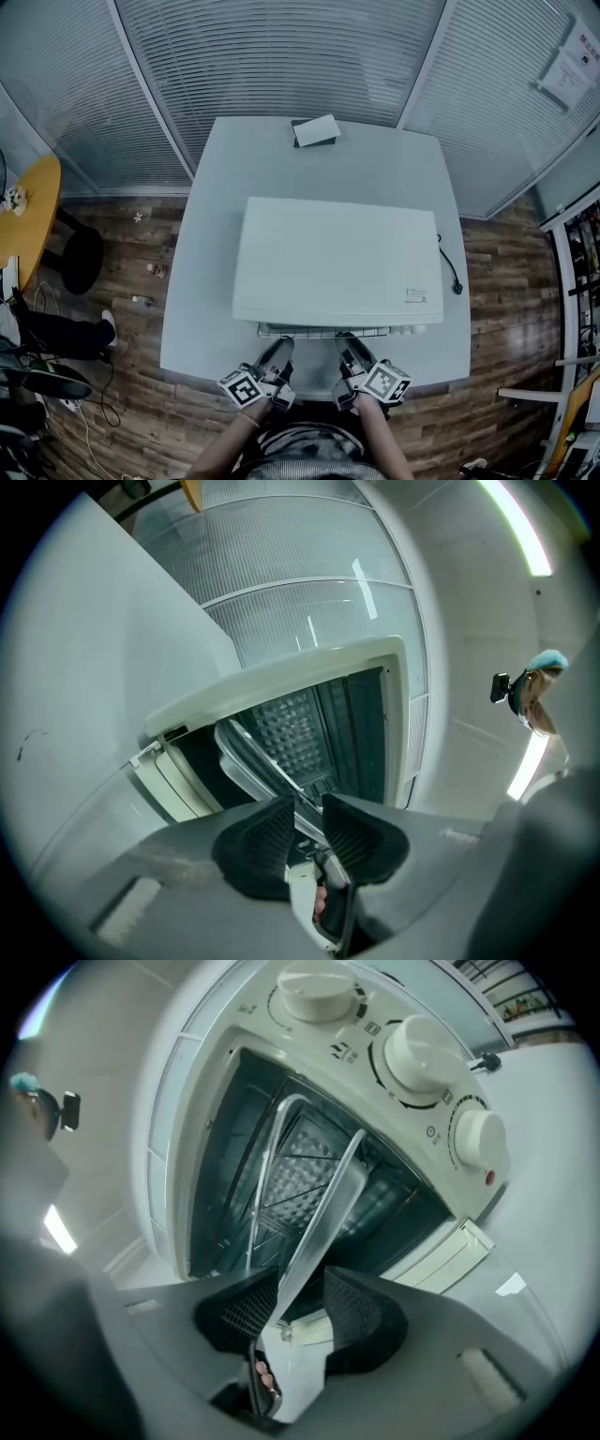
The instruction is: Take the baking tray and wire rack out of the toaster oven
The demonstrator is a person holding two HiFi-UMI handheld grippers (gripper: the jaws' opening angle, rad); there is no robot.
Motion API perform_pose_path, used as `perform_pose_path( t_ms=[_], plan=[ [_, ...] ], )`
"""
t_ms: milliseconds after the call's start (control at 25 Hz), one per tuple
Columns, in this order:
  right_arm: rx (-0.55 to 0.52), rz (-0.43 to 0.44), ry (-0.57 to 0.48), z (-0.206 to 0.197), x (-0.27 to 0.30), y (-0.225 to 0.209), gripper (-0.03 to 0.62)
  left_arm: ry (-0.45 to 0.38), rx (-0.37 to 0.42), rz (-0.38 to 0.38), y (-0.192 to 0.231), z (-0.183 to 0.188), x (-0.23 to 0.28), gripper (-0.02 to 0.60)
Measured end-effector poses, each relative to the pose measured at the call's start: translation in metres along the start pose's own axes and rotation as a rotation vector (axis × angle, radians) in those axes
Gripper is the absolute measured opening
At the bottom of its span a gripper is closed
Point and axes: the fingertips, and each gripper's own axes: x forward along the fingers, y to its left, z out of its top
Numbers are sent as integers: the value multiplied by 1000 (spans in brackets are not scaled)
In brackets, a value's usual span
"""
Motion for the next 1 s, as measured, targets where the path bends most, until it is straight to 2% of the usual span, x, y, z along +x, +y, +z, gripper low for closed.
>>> perform_pose_path(
  t_ms=[40, 120, 280, 360, 560, 720, 800, 880, 1000],
  plan=[
    [22, 27, -13, 3, 1, 5, 172, -3, 7, -6, -2, 2, 1, 105],
    [50, 54, -41, 11, 4, 11, 172, -3, 20, -17, -4, 4, 1, 110],
    [67, -6, -60, 19, 8, -3, 156, 5, 22, -18, -4, 3, 1, 110],
    [92, -13, -65, 20, 9, -6, 135, 19, 27, -20, -4, 1, 0, 110],
    [160, -40, -56, 17, 9, -11, 135, 71, 40, -19, -2, -7, -2, 117],
    [172, 28, -77, 22, 13, -2, 124, 128, 70, 41, 17, -19, 2, 130],
    [161, 37, -83, 24, 14, -1, 117, 107, 60, 67, 25, -17, 7, 137],
    [168, -12, -78, 22, 11, -6, 114, 57, 31, 81, 27, -8, 13, 143],
    [172, -30, -81, 21, 10, -8, 109, 7, -20, 107, 31, -3, 18, 143]
  ],
)
